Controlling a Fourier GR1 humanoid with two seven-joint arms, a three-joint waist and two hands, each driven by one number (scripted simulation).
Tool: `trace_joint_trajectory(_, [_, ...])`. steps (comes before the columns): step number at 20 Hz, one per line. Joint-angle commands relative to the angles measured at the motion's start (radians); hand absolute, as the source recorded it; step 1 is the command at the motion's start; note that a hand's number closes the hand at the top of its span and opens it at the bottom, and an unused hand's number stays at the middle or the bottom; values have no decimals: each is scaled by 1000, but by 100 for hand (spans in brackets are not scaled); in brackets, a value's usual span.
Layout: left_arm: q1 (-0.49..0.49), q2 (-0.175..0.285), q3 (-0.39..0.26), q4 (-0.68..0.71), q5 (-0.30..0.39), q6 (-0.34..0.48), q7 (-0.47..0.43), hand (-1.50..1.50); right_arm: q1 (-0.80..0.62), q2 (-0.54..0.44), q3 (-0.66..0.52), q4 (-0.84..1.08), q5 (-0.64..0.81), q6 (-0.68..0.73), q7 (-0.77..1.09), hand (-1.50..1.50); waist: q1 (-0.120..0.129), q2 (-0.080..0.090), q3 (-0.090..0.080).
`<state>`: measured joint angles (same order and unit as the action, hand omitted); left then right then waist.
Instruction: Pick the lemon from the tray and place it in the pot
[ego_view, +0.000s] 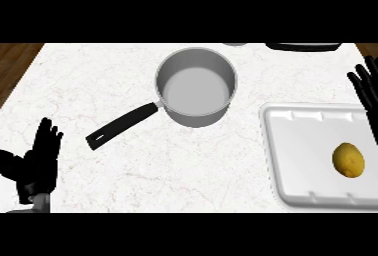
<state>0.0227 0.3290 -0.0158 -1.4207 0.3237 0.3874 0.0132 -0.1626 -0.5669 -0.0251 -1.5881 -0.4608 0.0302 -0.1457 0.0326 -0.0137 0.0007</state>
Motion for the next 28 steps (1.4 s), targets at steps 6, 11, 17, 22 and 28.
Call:
trace_joint_trajectory(6, [-157, 96, -14, -140, -42, -67, -2, 0, 59, -163, -301, 368, -1, 45, -175, 150, -51, 23, 8])
trace_joint_trajectory(11, [-181, 72, -53, -155, -20, -88, 73, 0, 142, -100, -274, 562, 244, -134, -455, -150, -29, 22, 6])
trace_joint_trajectory(17, [-234, 61, -65, -206, -76, -41, 176, 0, 97, -188, -336, 709, 237, 49, -697, -150, -30, 14, 1])
trace_joint_trajectory(22, [-172, 56, -66, -226, -77, -79, 156, 0, 168, -302, -260, 552, 285, 141, -472, -150, -37, 11, -2])
trace_joint_trajectory(28, [-239, 80, -26, -205, -44, -100, 194, 0, 139, -438, -95, 468, 421, 243, -244, -150, -23, 15, -3])
